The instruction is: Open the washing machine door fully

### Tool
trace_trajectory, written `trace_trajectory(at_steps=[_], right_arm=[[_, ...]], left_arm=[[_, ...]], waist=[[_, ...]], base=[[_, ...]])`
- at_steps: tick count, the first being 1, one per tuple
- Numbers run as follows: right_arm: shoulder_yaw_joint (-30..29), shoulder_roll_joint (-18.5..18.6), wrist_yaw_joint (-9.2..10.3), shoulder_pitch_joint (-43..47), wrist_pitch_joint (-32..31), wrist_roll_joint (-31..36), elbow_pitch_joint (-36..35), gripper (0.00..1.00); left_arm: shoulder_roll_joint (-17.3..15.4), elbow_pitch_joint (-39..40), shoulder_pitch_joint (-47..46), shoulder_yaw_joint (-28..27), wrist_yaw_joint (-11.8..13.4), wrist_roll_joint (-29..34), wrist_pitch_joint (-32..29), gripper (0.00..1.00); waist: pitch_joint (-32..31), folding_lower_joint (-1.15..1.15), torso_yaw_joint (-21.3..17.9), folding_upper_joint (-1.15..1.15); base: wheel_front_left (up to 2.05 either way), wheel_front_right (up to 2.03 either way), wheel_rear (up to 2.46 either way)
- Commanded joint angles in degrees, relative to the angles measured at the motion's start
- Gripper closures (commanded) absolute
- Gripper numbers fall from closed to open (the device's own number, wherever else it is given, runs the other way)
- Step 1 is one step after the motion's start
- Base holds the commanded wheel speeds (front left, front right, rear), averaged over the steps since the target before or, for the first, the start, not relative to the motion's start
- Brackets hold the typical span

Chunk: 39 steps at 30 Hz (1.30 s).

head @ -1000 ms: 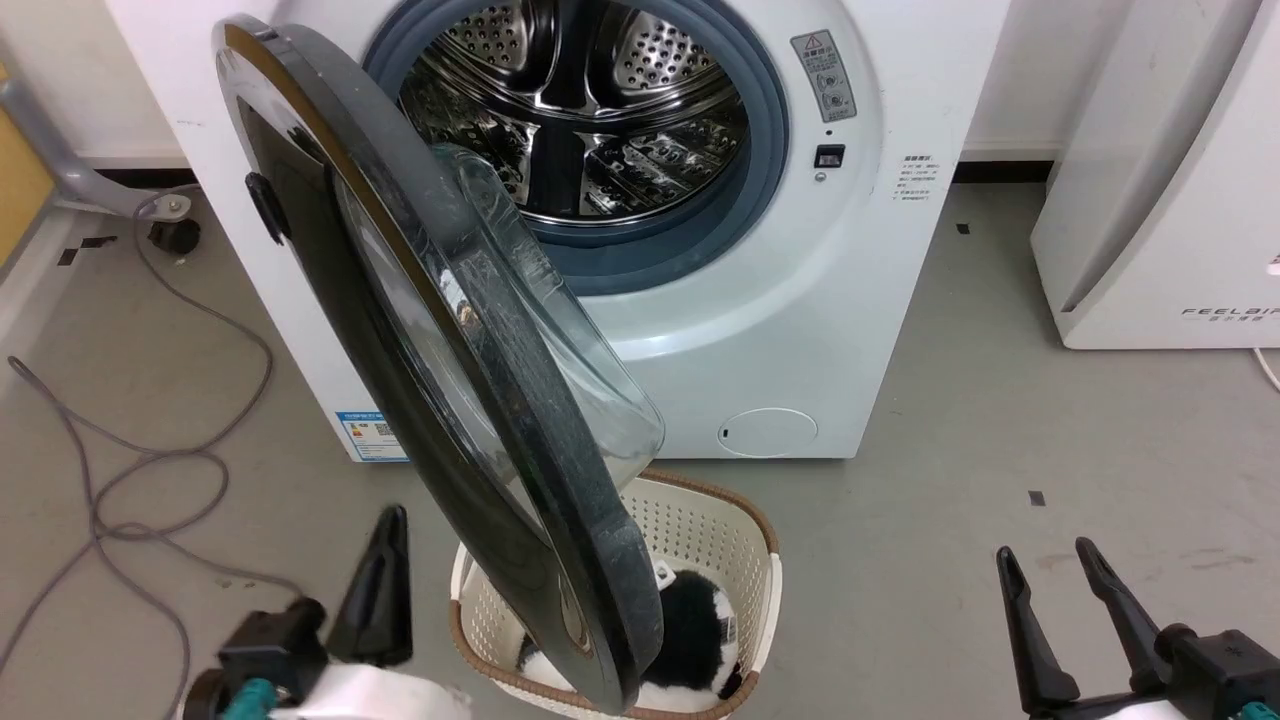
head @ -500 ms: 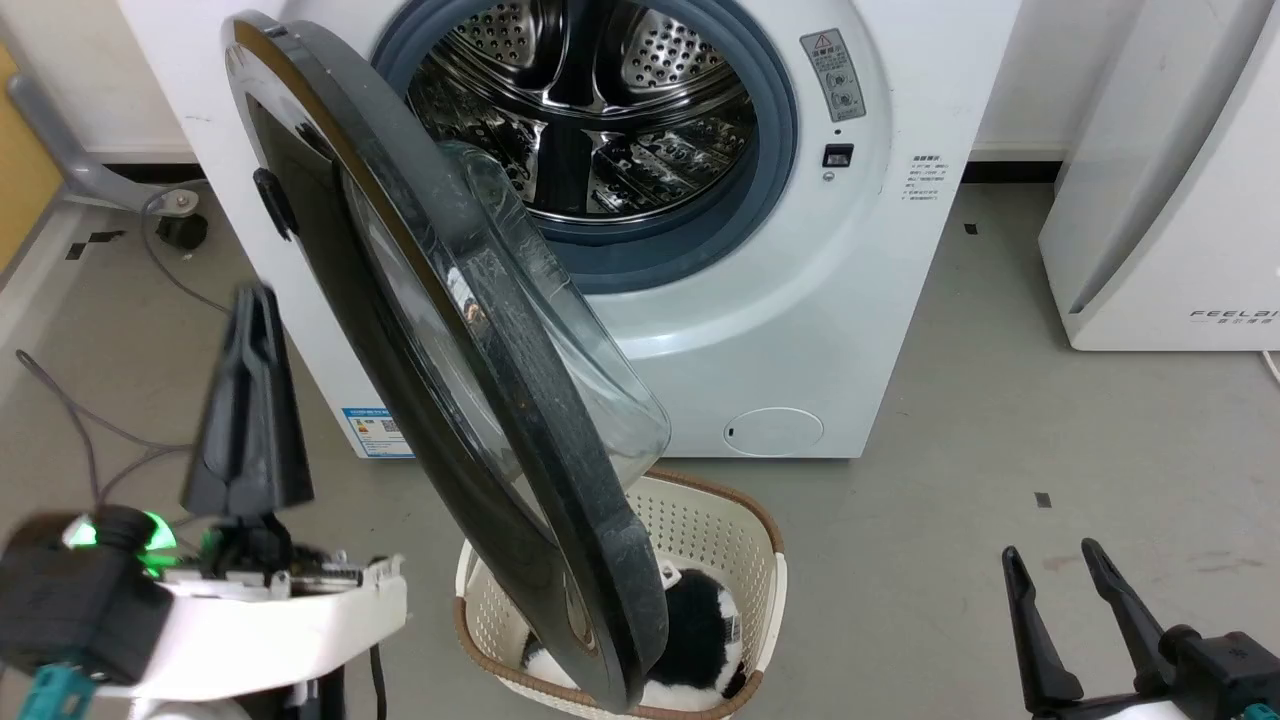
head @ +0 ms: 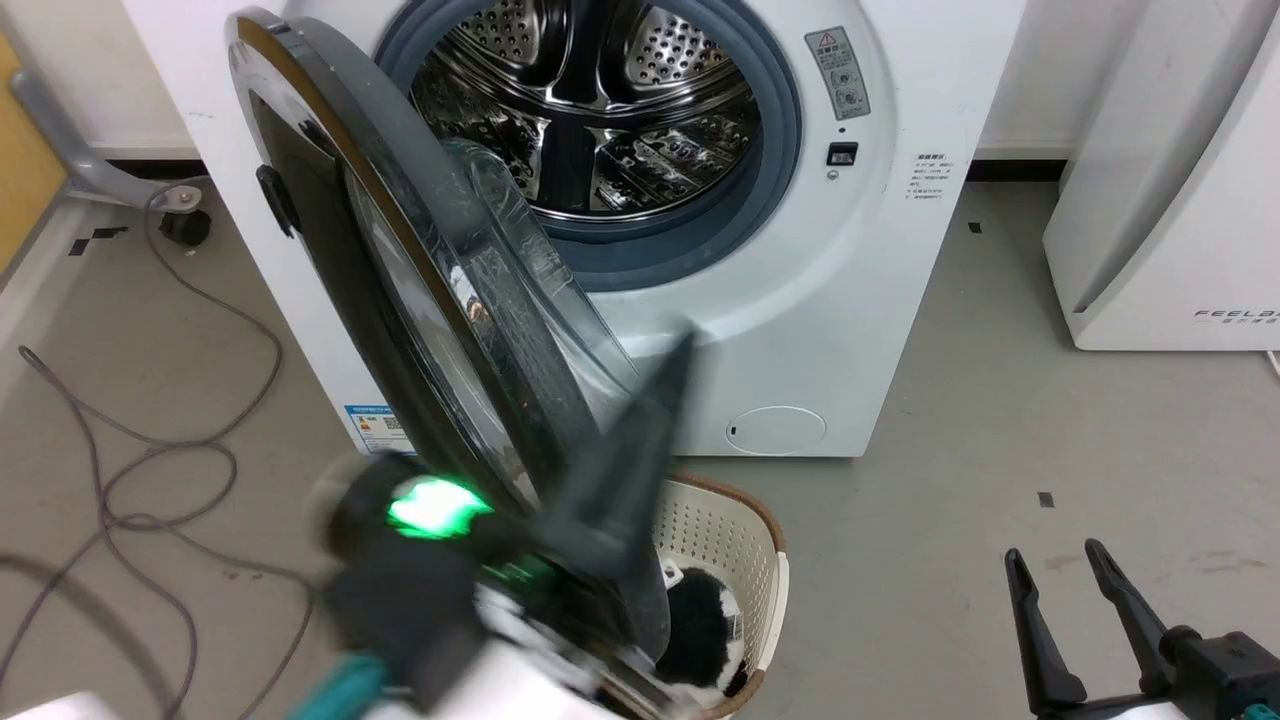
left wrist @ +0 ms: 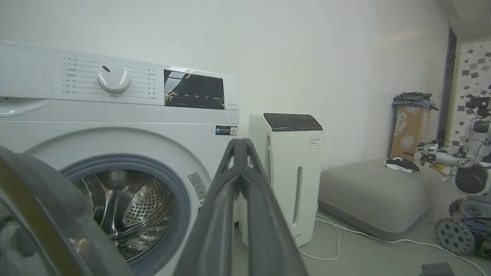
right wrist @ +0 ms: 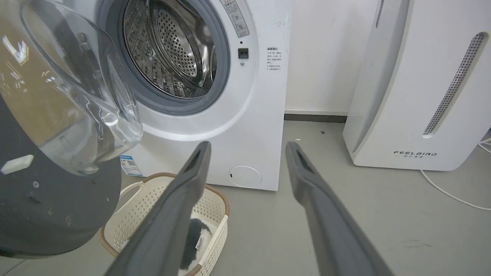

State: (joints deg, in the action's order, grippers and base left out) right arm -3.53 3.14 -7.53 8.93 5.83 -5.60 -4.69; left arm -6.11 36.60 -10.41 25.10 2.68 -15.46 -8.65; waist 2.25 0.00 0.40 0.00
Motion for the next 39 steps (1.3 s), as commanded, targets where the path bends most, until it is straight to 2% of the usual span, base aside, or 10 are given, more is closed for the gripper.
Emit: trace_trajectory(at_steps=[1, 4, 9, 13, 18, 23, 31, 39], right_arm=[[-0.1, -0.3, 0.04, 0.5, 0.2, -0.2, 0.0, 0.00], [-0.2, -0.3, 0.04, 0.7, 0.2, -0.3, 0.3, 0.00], [0.1, -0.3, 0.04, 1.1, 0.1, -0.4, 0.6, 0.00], [0.2, -0.3, 0.04, 1.1, -0.1, -0.4, 0.4, 0.00], [0.1, -0.3, 0.04, 0.7, -0.2, -0.6, 0.2, 0.00], [0.3, -0.3, 0.04, 0.2, -0.4, -0.9, 0.5, 0.00], [0.6, -0.3, 0.04, -0.1, -0.3, -1.6, 1.2, 0.00], [0.4, -0.3, 0.04, 0.3, -0.5, -1.9, 1.9, 0.00]], left_arm=[[0.3, -1.0, 1.1, 2.0, -0.5, -1.1, -1.4, 1.00], [0.6, -3.1, 3.5, 5.6, -0.6, -2.8, -4.5, 1.00], [-0.6, -6.8, 9.6, 8.9, 0.5, -4.9, -9.7, 1.00], [-1.6, -10.8, 13.3, 11.6, 0.6, -5.1, -11.2, 1.00], [-0.8, -18.3, 11.4, 13.5, 0.2, -1.8, -7.8, 1.00], [1.2, -26.4, 6.8, 12.8, 0.9, -0.9, -3.2, 1.00], [2.8, -34.2, 2.1, 10.8, 4.7, -2.3, 1.8, 1.00], [3.0, -36.0, 3.3, 9.3, 7.9, -4.0, 4.2, 1.00]], waist=[[0.0, 0.00, 0.0, 0.00], [-0.2, 0.00, -0.1, 0.00], [-0.7, 0.00, -0.4, 0.00], [-0.5, 0.00, -0.5, 0.00], [0.4, 0.00, -0.3, 0.00], [0.9, 0.00, -0.2, 0.00], [1.1, 0.00, -0.4, 0.00], [0.6, 0.00, 0.2, 0.00]], base=[[0.00, 0.00, 0.00], [0.00, 0.00, 0.00], [0.00, 0.00, 0.00], [0.00, 0.00, 0.00], [0.00, 0.00, 0.00], [0.00, 0.00, 0.00], [0.00, 0.00, 0.00], [0.00, 0.00, 0.00]])
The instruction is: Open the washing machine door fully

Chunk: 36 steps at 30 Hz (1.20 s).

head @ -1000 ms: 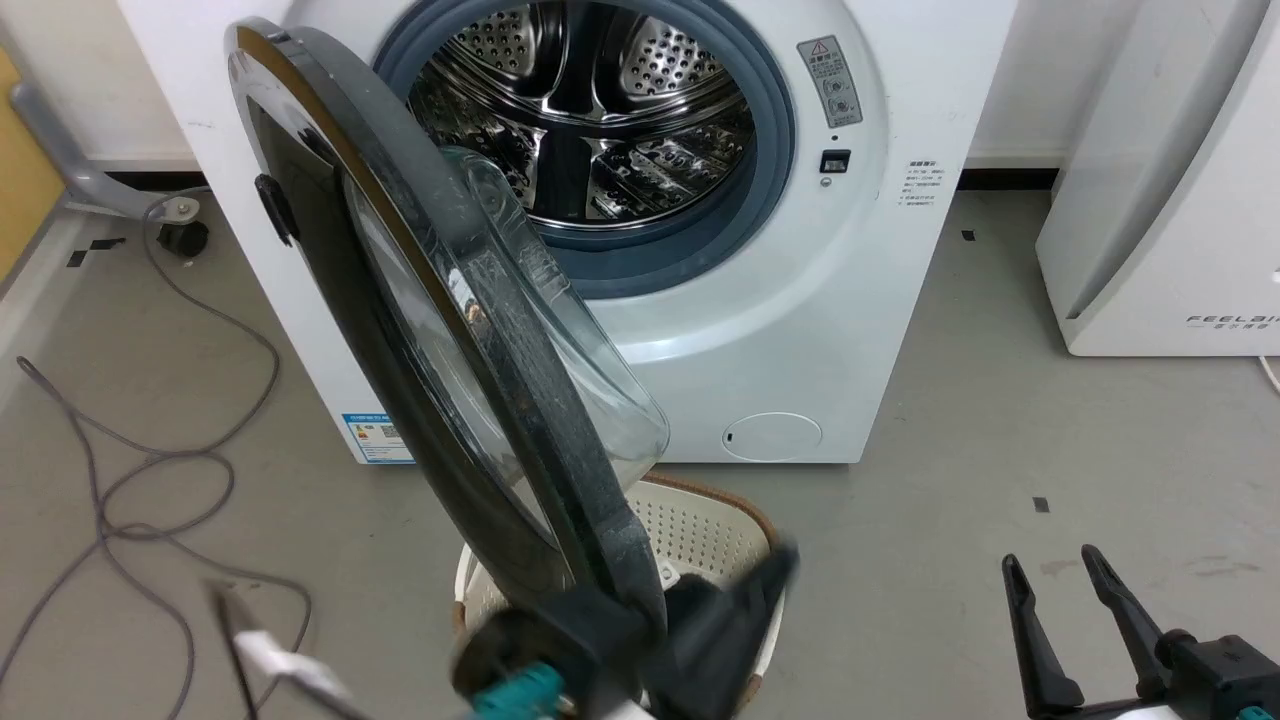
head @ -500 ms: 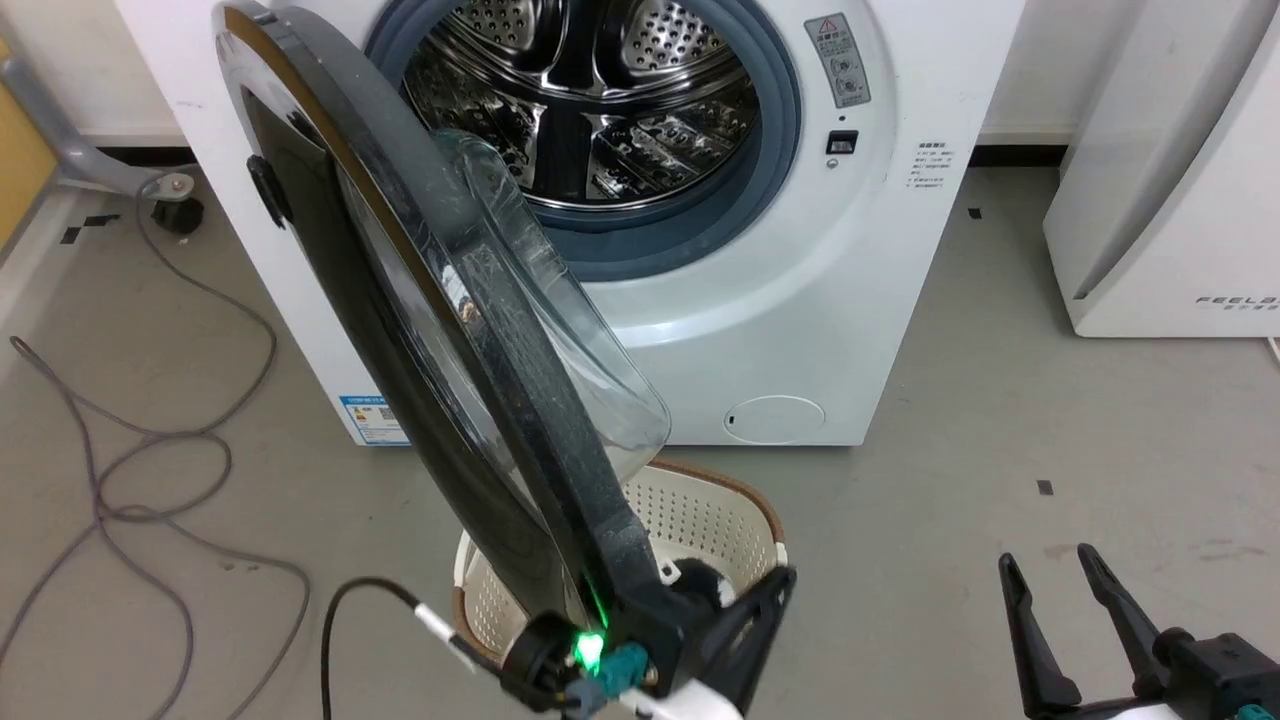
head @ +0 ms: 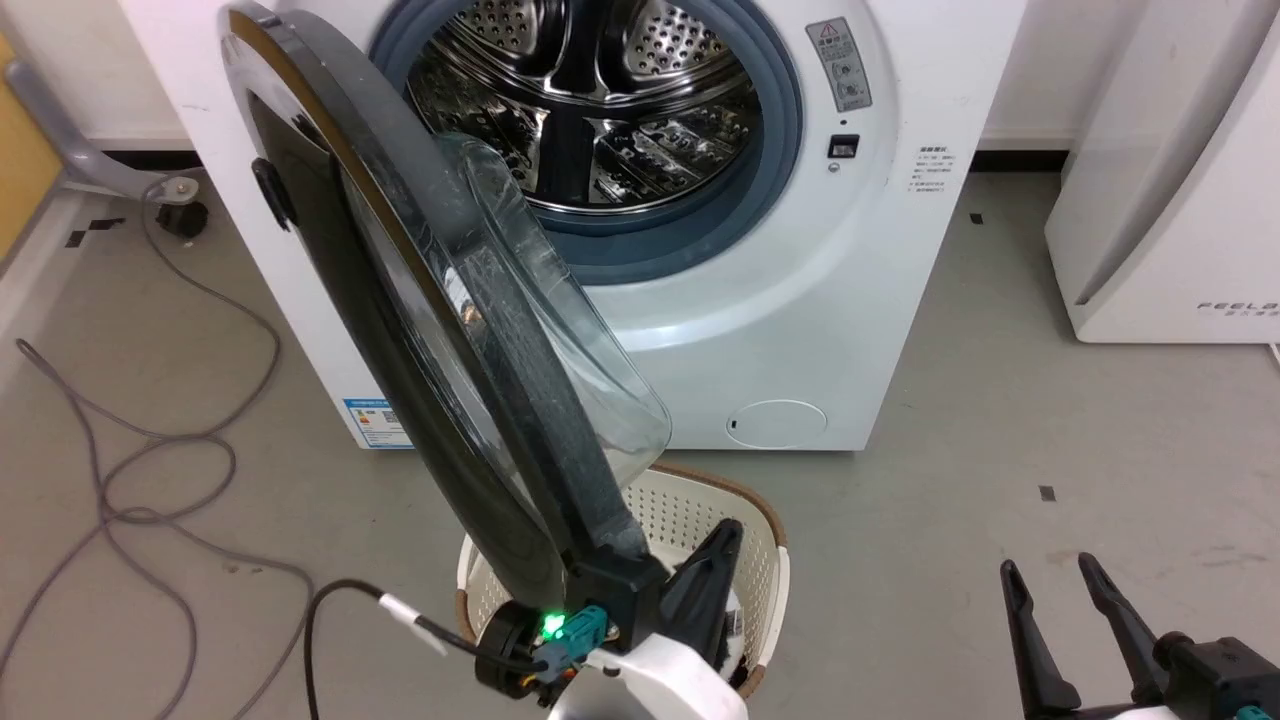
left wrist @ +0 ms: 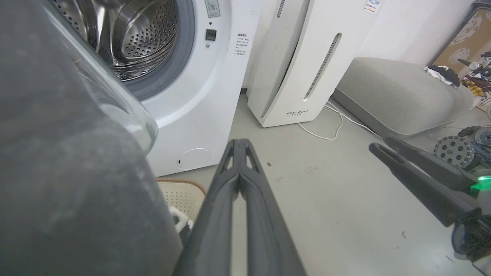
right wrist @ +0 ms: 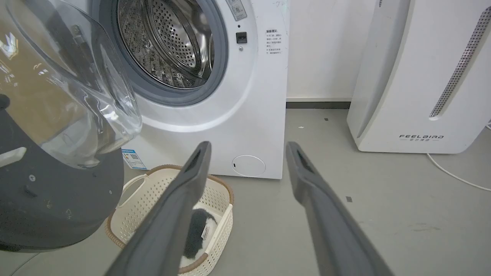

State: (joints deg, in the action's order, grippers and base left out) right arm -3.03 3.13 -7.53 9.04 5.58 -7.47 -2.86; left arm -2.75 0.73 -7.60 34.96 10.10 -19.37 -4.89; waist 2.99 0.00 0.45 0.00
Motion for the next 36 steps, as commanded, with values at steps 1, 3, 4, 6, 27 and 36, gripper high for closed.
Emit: trace_trajectory(at_steps=[1, 3, 4, 6, 27, 36], right_arm=[[-0.2, -0.2, 0.04, 0.2, -0.3, -0.1, 0.1, 0.00], [-0.1, -0.2, 0.04, 0.2, -0.5, -0.1, 0.2, 0.00], [-0.1, -0.2, 0.04, 0.3, -0.5, -0.2, 0.3, 0.00], [-0.1, -0.2, 0.04, 0.5, -0.7, -0.3, 0.4, 0.00], [-0.7, -0.2, 0.04, 3.5, -1.4, -0.8, -2.4, 0.00], [-0.7, -0.2, 0.04, 3.3, -1.9, -0.9, -3.8, 0.00]], left_arm=[[-0.4, 0.0, 0.9, -0.7, 0.8, -0.2, 0.5, 1.00], [-0.5, 0.4, 1.9, -1.2, 1.5, -0.6, 0.4, 1.00], [-0.6, 0.8, 2.4, -1.5, 2.0, -0.8, 0.5, 1.00], [-0.9, 1.6, 3.7, -1.9, 2.8, -1.1, 0.3, 1.00], [-7.9, 16.2, 17.7, -5.9, 10.4, -0.9, -2.2, 1.00], [-9.4, 18.2, 20.1, -9.0, 12.6, -1.0, -1.1, 1.00]], waist=[[-0.2, 0.00, 0.3, 0.00], [-0.4, 0.00, 0.5, 0.00], [-0.6, 0.00, 0.7, 0.00], [-1.0, 0.00, 1.1, 0.00], [-2.4, 0.00, 13.9, 0.00], [-1.6, 0.00, 19.6, 0.00]], base=[[0.00, 0.00, 0.00], [0.00, 0.00, 0.00], [0.00, 0.00, 0.00], [0.00, 0.00, 0.00], [0.00, 0.00, 0.00], [0.00, 0.00, 0.00]])
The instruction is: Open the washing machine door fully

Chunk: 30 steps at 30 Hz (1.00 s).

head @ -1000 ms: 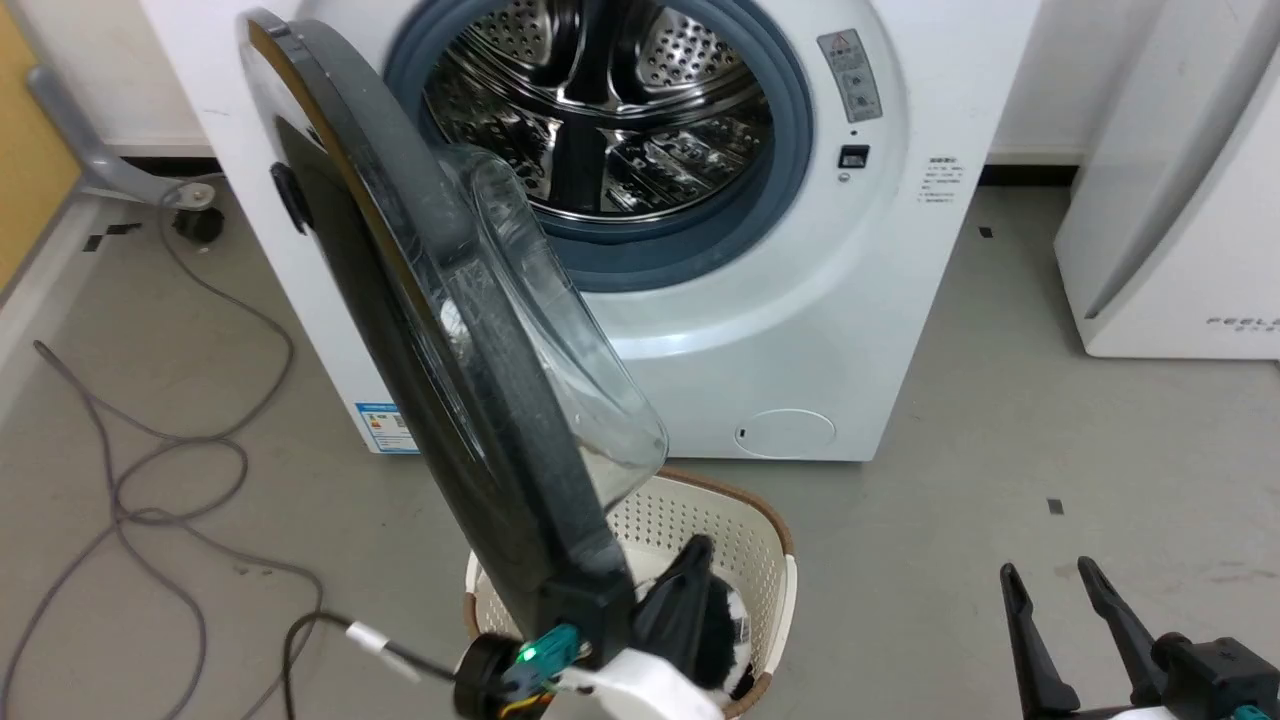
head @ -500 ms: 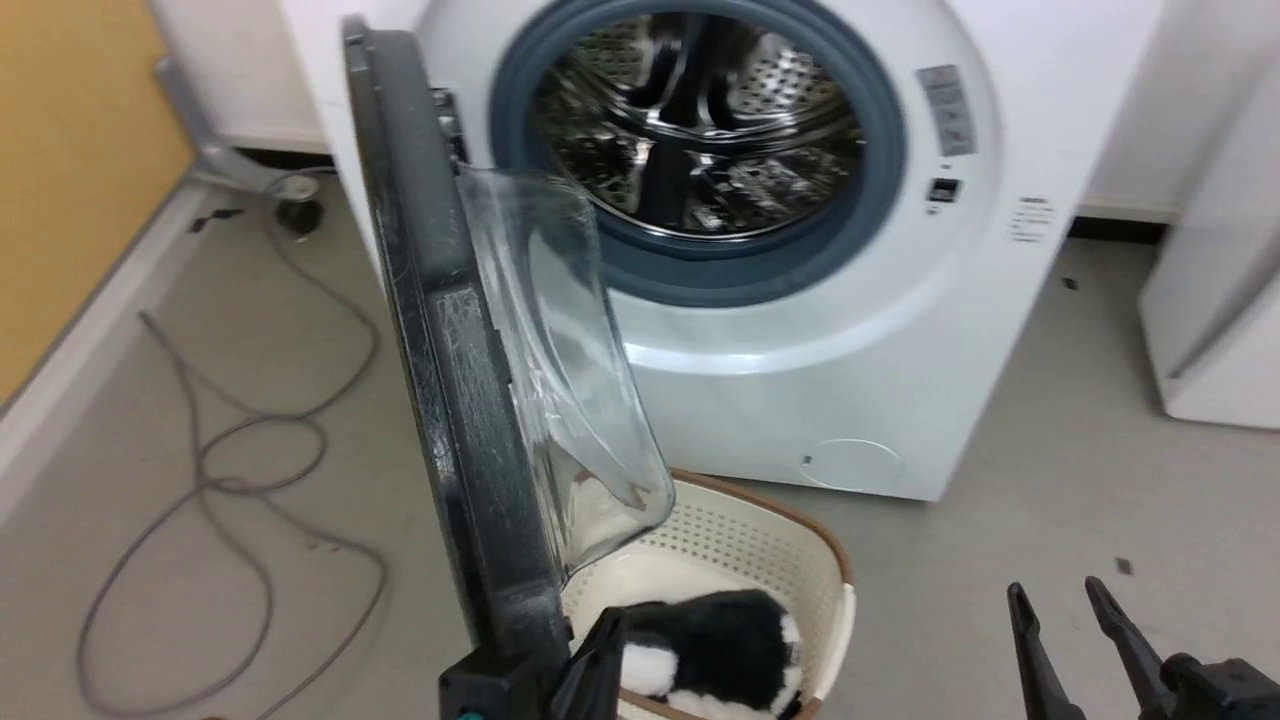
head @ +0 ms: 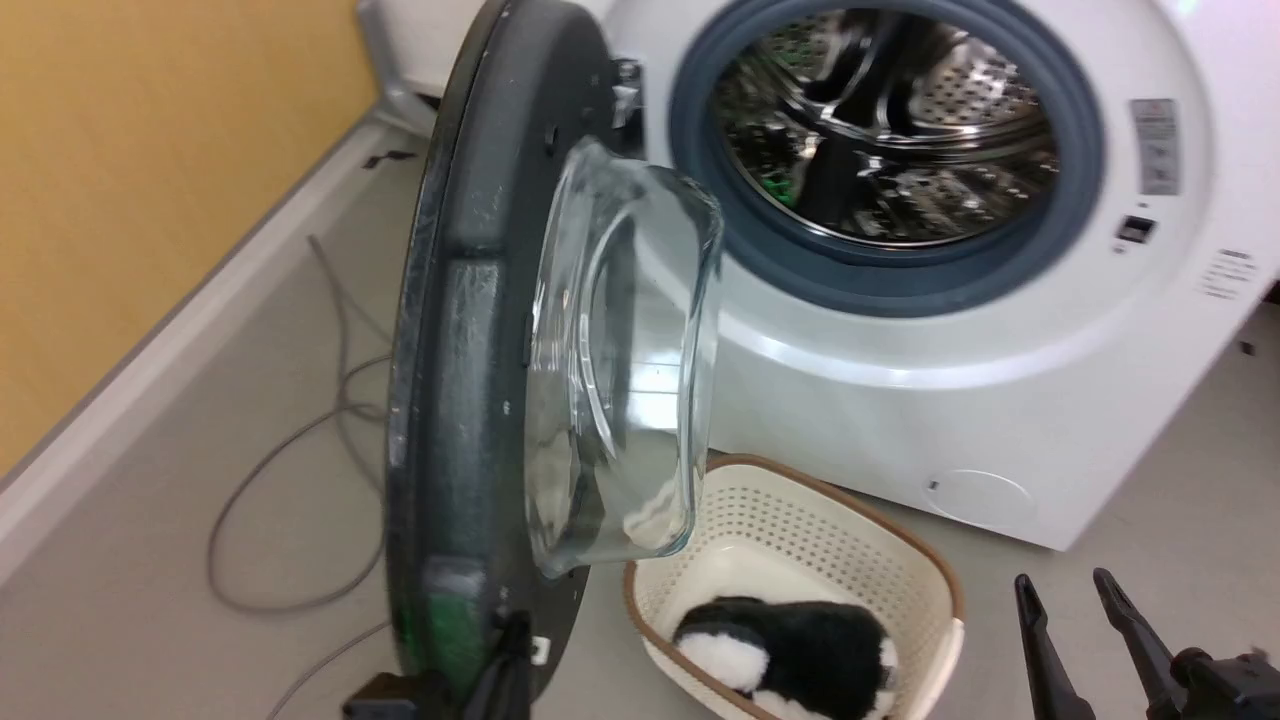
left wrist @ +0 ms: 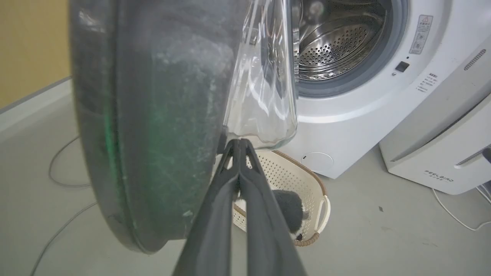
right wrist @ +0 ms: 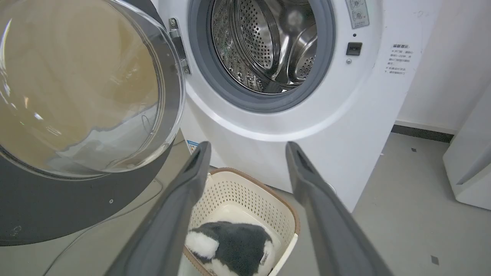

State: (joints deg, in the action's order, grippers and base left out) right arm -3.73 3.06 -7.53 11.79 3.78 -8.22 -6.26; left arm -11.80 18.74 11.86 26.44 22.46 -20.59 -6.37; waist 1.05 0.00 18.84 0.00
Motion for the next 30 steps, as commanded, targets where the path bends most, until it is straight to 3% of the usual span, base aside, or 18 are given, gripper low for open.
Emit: trace_trajectory(at_steps=[1, 11, 16, 26, 27, 30], right_arm=[[0.0, -0.2, 0.04, 0.5, -0.2, -0.3, -0.5, 0.00], [0.7, -0.2, 0.04, -0.9, -0.6, -0.4, -0.9, 0.00], [1.0, -0.2, 0.04, -1.3, -1.0, -0.5, -0.7, 0.00], [1.5, -0.2, 0.04, -2.3, -1.2, 0.1, -1.4, 0.00], [1.1, -0.2, 0.04, -2.6, -1.5, 0.6, -1.8, 0.00], [1.0, -0.2, 0.04, -3.1, -1.7, 0.8, -2.0, 0.00]], left_arm=[[-0.6, 0.2, 0.6, -0.9, 0.4, 0.2, 0.7, 1.00], [-4.2, -4.0, -3.2, -8.5, 0.1, -1.0, 4.6, 1.00], [-6.1, -9.0, -6.2, -13.7, -1.5, -3.5, 8.4, 1.00], [-9.1, -23.6, -13.0, -23.7, -8.2, -10.7, 18.2, 1.00], [-10.3, -28.4, -15.4, -25.9, -10.3, -11.8, 19.7, 1.00], [-11.3, -32.7, -18.0, -27.3, -12.0, -11.8, 20.6, 1.00]], waist=[[0.5, 0.00, 1.8, 0.00], [2.1, 0.00, 3.1, 0.00], [2.7, 0.00, 2.0, 0.00], [4.7, 0.00, -0.6, 0.00], [5.3, 0.00, -1.0, 0.00], [5.8, 0.00, -1.3, 0.00]], base=[[0.00, 0.00, 0.00], [0.00, 0.00, 0.00], [0.00, 0.00, 0.00], [0.00, 0.00, 0.00], [0.00, 0.00, 0.00], [0.00, 0.00, 0.00]])
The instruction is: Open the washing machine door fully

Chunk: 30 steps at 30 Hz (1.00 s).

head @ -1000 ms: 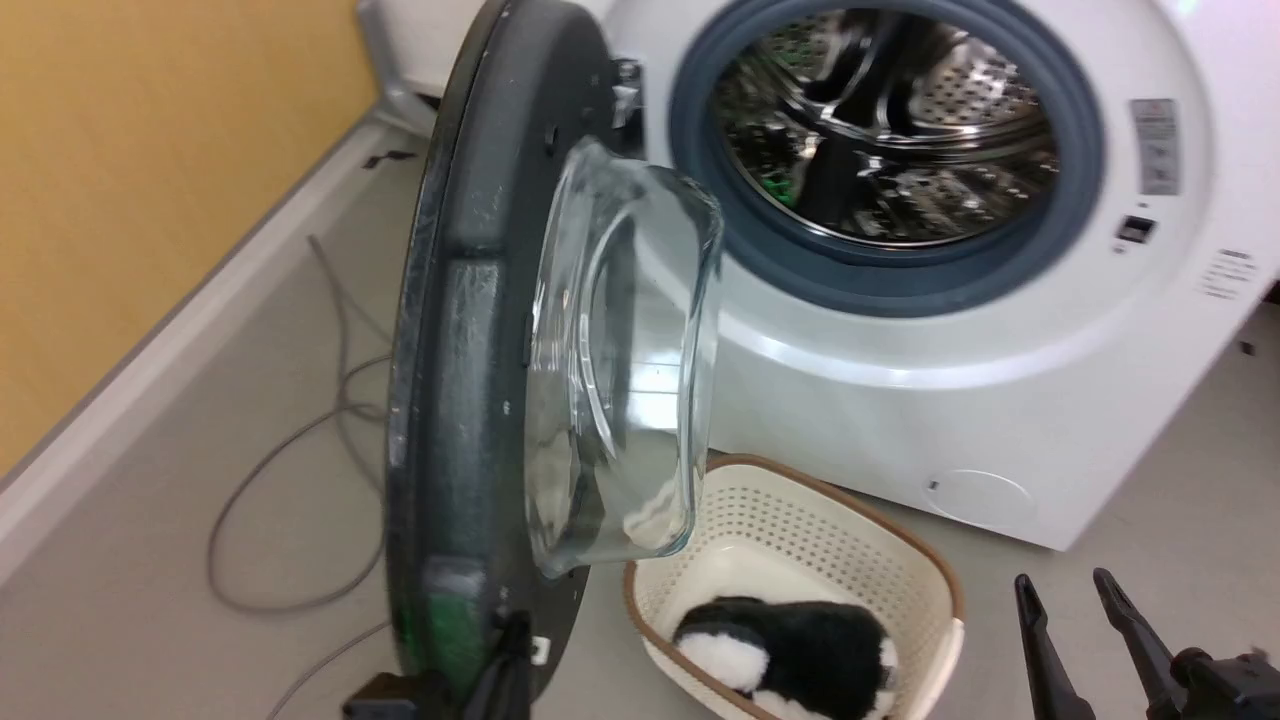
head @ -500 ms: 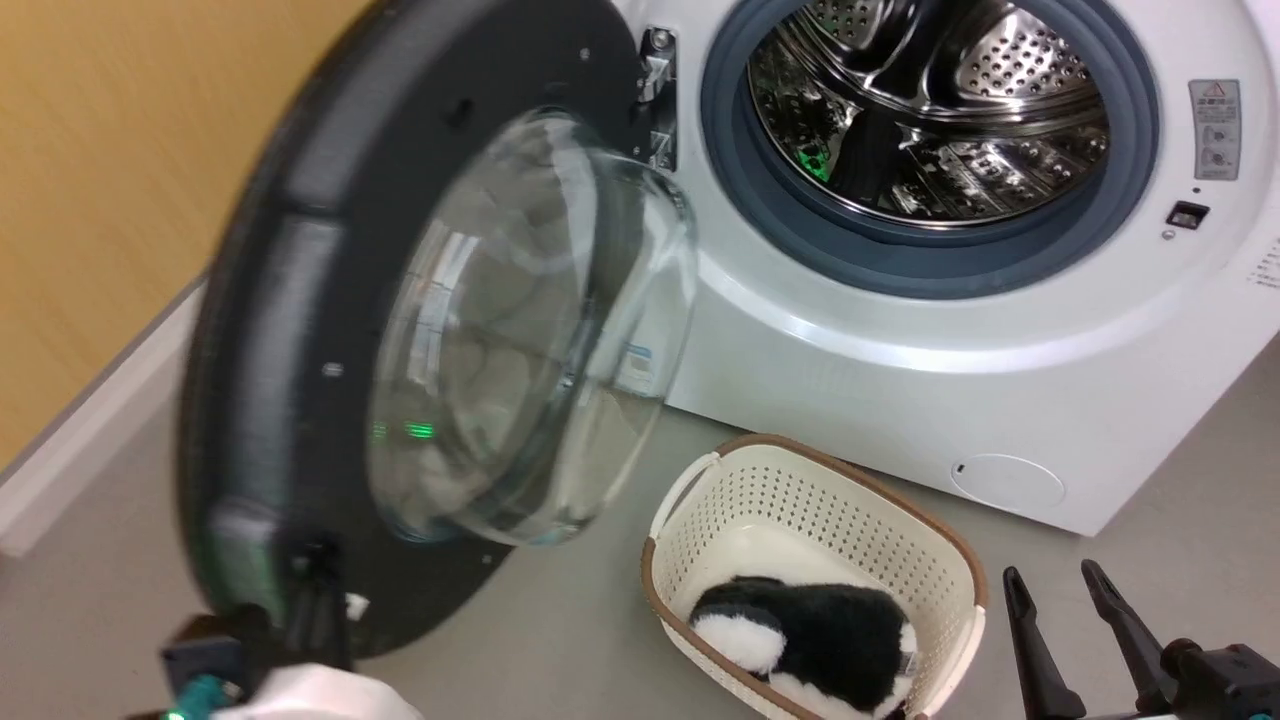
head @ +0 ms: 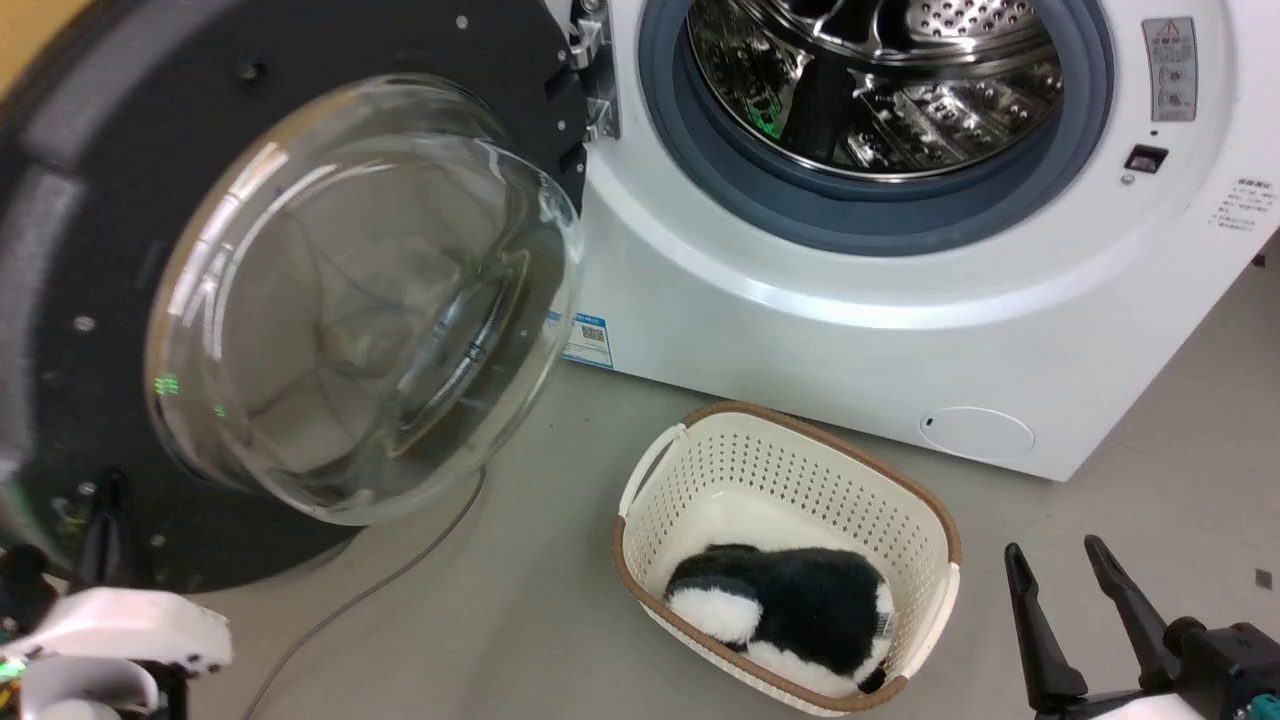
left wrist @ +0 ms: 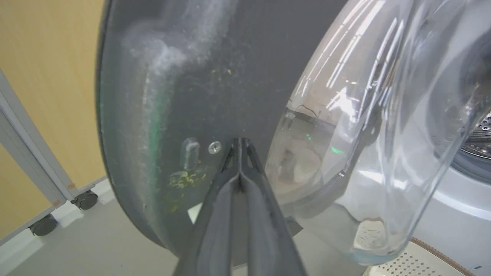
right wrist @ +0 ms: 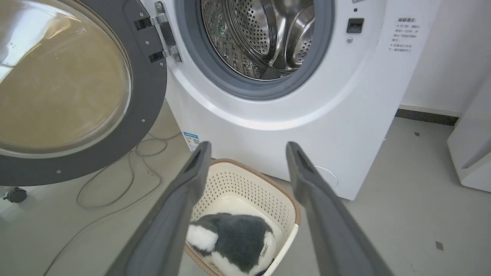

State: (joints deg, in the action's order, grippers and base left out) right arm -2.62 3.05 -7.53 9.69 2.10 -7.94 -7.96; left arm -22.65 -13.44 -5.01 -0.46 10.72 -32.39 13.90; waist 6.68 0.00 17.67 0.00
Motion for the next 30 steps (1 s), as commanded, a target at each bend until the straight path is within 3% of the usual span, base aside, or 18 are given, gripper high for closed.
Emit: trace_trajectory(at_steps=[1, 10, 14, 24, 29, 30], right_arm=[[-0.1, -0.2, 0.04, -1.1, 0.0, 0.5, -0.4, 0.00], [0.2, -0.2, 0.04, -1.7, -0.7, 0.3, -0.1, 0.00], [0.8, -0.2, 0.04, -1.5, -1.0, 0.0, 0.5, 0.00], [1.1, -0.2, 0.04, 0.4, -0.8, -1.2, 1.7, 0.00], [1.2, -0.2, 0.04, 1.8, -0.7, -1.7, 2.0, 0.00], [1.2, -0.2, 0.04, 1.9, -0.7, -1.6, 1.9, 0.00]], left_arm=[[-0.8, -1.9, -2.0, -0.7, -0.7, 0.2, 0.6, 1.00], [-3.2, -13.3, -8.8, -4.5, -4.8, 1.6, 1.1, 1.00], [-2.2, -13.9, -8.5, -7.3, -5.4, 3.6, 1.1, 1.00], [6.7, -1.0, 3.5, -11.3, -5.4, 9.8, 1.1, 1.00], [11.0, 8.6, 11.5, -10.5, -3.7, 12.2, 1.1, 1.00], [11.6, 10.3, 12.8, -10.2, -3.3, 12.5, 1.1, 0.57]], waist=[[0.3, 0.00, -0.2, 0.00], [0.4, 0.00, -1.3, 0.00], [-0.6, 0.00, -1.9, 0.00], [-4.7, 0.00, -1.9, 0.00], [-6.7, 0.00, -1.8, 0.00], [-6.9, 0.00, -1.9, 0.00]], base=[[0.00, 0.00, 0.00], [0.00, 0.00, 0.00], [0.00, 0.00, 0.00], [0.00, 0.00, 0.00], [0.00, 0.00, 0.00], [0.00, 0.00, 0.00]])
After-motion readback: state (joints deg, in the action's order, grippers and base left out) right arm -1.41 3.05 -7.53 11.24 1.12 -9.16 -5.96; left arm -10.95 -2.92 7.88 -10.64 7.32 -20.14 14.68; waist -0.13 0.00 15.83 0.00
